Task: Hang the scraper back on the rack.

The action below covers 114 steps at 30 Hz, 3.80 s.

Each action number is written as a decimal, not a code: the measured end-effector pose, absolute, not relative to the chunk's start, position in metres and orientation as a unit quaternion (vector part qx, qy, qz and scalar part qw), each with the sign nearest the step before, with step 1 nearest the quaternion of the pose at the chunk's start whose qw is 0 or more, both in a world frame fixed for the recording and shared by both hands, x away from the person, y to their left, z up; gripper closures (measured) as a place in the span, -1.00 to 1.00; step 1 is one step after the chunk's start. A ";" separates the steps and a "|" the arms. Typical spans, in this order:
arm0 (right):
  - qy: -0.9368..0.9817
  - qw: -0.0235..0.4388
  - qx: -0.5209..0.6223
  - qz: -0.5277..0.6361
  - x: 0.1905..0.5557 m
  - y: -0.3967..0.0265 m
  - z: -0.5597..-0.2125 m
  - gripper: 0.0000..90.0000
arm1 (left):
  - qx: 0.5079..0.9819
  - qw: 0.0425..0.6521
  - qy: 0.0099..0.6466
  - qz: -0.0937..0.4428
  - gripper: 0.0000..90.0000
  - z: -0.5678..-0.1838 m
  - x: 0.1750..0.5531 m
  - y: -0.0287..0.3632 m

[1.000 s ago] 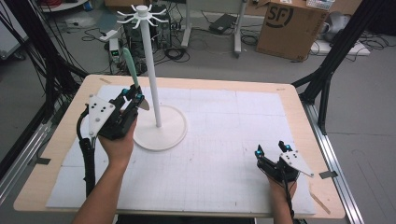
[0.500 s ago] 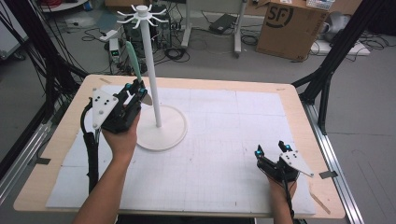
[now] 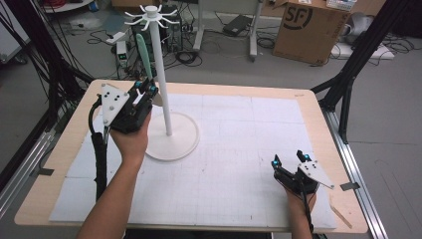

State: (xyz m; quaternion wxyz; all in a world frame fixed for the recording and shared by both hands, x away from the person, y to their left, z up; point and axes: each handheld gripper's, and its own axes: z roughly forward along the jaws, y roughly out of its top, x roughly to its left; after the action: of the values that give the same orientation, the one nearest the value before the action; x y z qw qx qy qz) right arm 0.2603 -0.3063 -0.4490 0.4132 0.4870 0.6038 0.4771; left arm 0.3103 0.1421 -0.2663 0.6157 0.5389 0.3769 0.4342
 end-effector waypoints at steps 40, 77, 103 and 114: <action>0.608 0.413 0.484 0.475 0.260 -0.307 -0.449 -0.57 | 0.540 0.594 0.392 0.448 0.79 -0.255 0.317 0.136; 0.607 0.415 0.483 0.475 0.260 -0.306 -0.449 -0.57 | 0.552 0.587 0.397 0.440 0.79 -0.257 0.328 0.137; 0.608 0.412 0.484 0.475 0.260 -0.307 -0.449 -0.57 | 0.562 0.590 0.386 0.433 -0.27 -0.264 0.330 0.141; 0.608 0.414 0.483 0.474 0.260 -0.306 -0.449 -0.57 | 0.570 0.586 0.380 0.432 -0.28 -0.279 0.320 0.153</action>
State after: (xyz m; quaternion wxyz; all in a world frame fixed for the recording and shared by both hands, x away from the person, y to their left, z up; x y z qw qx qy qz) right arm 0.2603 -0.3064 -0.4490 0.4145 0.4829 0.6084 0.4741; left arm 0.3196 0.1533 -0.2792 0.5865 0.5705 0.3796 0.4318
